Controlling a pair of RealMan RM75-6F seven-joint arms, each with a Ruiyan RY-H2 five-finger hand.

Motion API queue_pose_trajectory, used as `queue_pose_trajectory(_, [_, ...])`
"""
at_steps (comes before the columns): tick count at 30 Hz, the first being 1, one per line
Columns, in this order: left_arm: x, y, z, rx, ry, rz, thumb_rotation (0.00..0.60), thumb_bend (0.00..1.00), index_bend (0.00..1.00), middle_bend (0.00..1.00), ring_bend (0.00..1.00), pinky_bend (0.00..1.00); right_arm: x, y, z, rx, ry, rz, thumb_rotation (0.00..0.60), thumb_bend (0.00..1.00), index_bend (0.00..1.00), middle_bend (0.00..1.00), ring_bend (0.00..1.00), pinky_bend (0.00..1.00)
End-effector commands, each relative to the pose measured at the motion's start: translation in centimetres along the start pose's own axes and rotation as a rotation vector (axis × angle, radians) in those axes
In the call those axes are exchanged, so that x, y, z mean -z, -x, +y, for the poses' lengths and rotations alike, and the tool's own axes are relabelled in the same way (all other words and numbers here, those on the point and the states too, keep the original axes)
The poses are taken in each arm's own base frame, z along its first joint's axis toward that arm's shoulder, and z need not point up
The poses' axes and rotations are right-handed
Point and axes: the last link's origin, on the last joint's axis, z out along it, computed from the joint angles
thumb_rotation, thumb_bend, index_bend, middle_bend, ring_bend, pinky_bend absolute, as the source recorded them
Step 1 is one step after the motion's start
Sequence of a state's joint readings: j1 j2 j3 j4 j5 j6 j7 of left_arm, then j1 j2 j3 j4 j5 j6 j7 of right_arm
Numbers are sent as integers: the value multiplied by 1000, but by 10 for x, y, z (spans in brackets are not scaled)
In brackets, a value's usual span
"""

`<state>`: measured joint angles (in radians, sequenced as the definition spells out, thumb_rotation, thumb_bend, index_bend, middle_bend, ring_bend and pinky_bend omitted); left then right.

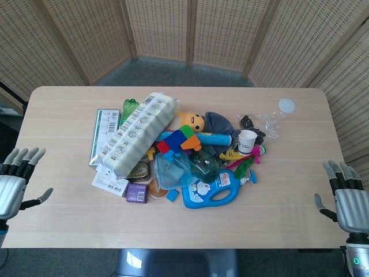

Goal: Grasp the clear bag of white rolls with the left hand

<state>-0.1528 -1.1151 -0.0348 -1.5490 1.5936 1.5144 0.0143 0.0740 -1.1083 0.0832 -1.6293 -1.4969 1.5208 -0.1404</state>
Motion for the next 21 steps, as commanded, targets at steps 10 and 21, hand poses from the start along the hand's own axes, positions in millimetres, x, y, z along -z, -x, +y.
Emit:
queue_pose_trajectory(10, [-3, 7, 0, -3, 11, -12, 457, 290, 0, 0, 0, 0, -1, -1, -4, 7, -6, 5, 495, 420, 14, 0, 0, 0])
queue_pose_trajectory(21, [-8, 39, 14, -30, 62, -13, 444, 292, 0, 0, 0, 0, 0, -1, -5, 7, -6, 6, 497, 419, 14, 1, 0, 0])
